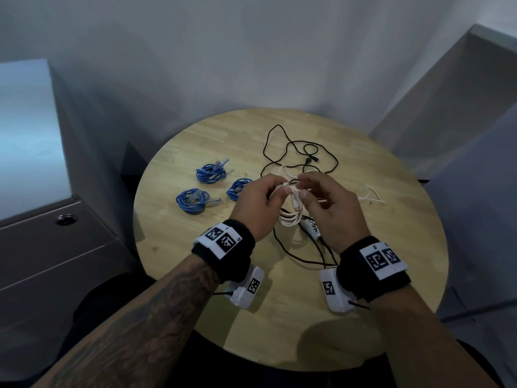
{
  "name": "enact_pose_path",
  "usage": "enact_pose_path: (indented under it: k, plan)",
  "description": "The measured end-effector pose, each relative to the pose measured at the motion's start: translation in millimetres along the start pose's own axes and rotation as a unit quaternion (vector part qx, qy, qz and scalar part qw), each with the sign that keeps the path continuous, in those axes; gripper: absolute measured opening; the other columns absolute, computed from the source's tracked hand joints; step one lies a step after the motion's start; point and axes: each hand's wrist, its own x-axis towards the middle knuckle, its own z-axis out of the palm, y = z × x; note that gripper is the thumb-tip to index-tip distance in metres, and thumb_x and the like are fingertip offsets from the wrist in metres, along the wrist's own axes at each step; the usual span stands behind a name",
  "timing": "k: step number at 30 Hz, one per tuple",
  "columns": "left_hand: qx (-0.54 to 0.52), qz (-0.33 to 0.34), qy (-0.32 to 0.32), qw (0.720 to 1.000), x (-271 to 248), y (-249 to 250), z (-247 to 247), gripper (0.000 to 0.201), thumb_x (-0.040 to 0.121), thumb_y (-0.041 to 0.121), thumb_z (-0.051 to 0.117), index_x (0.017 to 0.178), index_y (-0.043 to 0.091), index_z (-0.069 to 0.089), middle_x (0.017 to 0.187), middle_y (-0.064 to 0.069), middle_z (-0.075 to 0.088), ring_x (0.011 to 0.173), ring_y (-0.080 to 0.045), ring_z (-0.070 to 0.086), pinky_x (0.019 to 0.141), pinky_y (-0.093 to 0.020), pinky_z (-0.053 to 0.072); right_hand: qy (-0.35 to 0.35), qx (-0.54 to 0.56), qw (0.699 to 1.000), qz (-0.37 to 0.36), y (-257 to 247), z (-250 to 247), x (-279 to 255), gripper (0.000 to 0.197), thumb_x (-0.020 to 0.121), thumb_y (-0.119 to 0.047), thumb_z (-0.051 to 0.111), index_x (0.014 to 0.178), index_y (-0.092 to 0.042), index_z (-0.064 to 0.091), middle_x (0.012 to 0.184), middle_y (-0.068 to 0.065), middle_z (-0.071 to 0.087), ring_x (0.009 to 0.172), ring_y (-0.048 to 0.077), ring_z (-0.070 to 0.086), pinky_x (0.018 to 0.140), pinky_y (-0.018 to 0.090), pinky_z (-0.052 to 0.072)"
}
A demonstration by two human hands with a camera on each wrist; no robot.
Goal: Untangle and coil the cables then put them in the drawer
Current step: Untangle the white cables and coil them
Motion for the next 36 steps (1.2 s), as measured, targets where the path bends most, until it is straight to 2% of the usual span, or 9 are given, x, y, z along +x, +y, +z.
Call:
enact_pose_path:
  k: [5,9,15,19,22,26,32,34,36]
  plan:
    - [-0.022,-0.025,0.027,0.999,1,-3,0,0.013,0.096,0.026,0.059,0.092,0.017,0.067,0.075,0.002,0.067,0.071,-0.016,0.063,0.066,-0.034,0.054,-0.034,0.011,0.999,0.021,-4,11,-7,0.024,0.083,-0.028,0.077,0.097,-0.031,0.058,0.087,-0.011,0.070,0.081,0.006,0.068,0.064,0.024,0.055]
    - [-0.013,-0.028,-0.004,1.000,-3,1,-4,0.014,0.095,0.025,0.061,0.096,0.013,0.069,0.074,0.002,0.067,0.065,-0.008,0.059,0.062,-0.025,0.051,0.018,0.032,0.998,0.042,-6,9,-6,0.009,0.093,-0.026,0.068,0.089,-0.019,0.064,0.078,-0.005,0.073,0.074,0.007,0.070,0.069,0.033,0.058]
    - [-0.009,-0.037,-0.010,0.999,-6,-5,-21,0.016,0.092,0.023,0.066,0.101,0.012,0.073,0.072,0.008,0.066,0.062,-0.002,0.057,0.063,-0.016,0.047,0.003,-0.226,0.973,-0.038,-18,5,-9,0.015,0.095,-0.043,0.058,0.091,-0.028,0.058,0.080,-0.010,0.069,0.078,0.014,0.066,0.068,0.036,0.054]
    - [0.070,-0.081,-0.042,0.993,-9,-18,-48,0.013,0.094,0.025,0.063,0.096,0.017,0.073,0.075,0.003,0.068,0.069,-0.010,0.061,0.068,-0.026,0.051,-0.038,-0.109,0.993,0.015,-18,1,-7,0.019,0.090,-0.046,0.064,0.086,-0.028,0.059,0.083,-0.013,0.069,0.081,0.007,0.065,0.076,0.035,0.055]
    - [0.186,-0.167,-0.081,0.965,-12,-37,-79,0.016,0.094,0.029,0.061,0.100,0.018,0.073,0.083,0.001,0.070,0.075,-0.016,0.064,0.075,-0.034,0.055,-0.034,-0.074,0.993,0.085,4,-22,4,0.020,0.089,-0.048,0.065,0.094,-0.030,0.061,0.093,-0.011,0.070,0.089,0.010,0.066,0.082,0.036,0.055]
    - [0.268,-0.241,-0.122,0.925,-27,-46,-100,0.019,0.097,0.020,0.056,0.105,0.012,0.071,0.093,-0.010,0.072,0.063,-0.020,0.060,0.055,-0.028,0.050,-0.049,-0.118,0.985,0.116,33,-37,8,0.013,0.092,-0.039,0.064,0.093,-0.027,0.062,0.094,-0.006,0.069,0.091,0.016,0.065,0.083,0.034,0.053]
    - [0.426,-0.216,-0.155,0.865,-36,-36,-104,0.028,0.099,0.018,0.051,0.121,0.011,0.066,0.126,-0.014,0.064,0.111,-0.030,0.061,0.093,-0.033,0.048,-0.135,-0.274,0.938,0.165,64,-17,14,0.014,0.096,-0.035,0.055,0.091,-0.025,0.062,0.102,0.003,0.068,0.095,0.026,0.060,0.085,0.035,0.050]
    - [0.460,-0.219,-0.180,0.842,-35,-28,-100,0.034,0.101,0.025,0.047,0.128,0.007,0.059,0.130,-0.015,0.060,0.115,-0.030,0.058,0.095,-0.036,0.047,-0.141,-0.309,0.923,0.179,70,-16,20,0.014,0.095,-0.034,0.057,0.091,-0.022,0.062,0.103,0.006,0.068,0.094,0.027,0.060,0.084,0.035,0.051]
    - [0.476,-0.197,-0.170,0.840,-29,-19,-96,0.031,0.100,0.029,0.046,0.121,0.010,0.059,0.125,-0.013,0.061,0.106,-0.028,0.059,0.087,-0.037,0.048,-0.141,-0.338,0.910,0.194,73,-18,29,0.014,0.093,-0.034,0.060,0.095,-0.021,0.062,0.102,0.005,0.065,0.094,0.028,0.059,0.083,0.035,0.051]
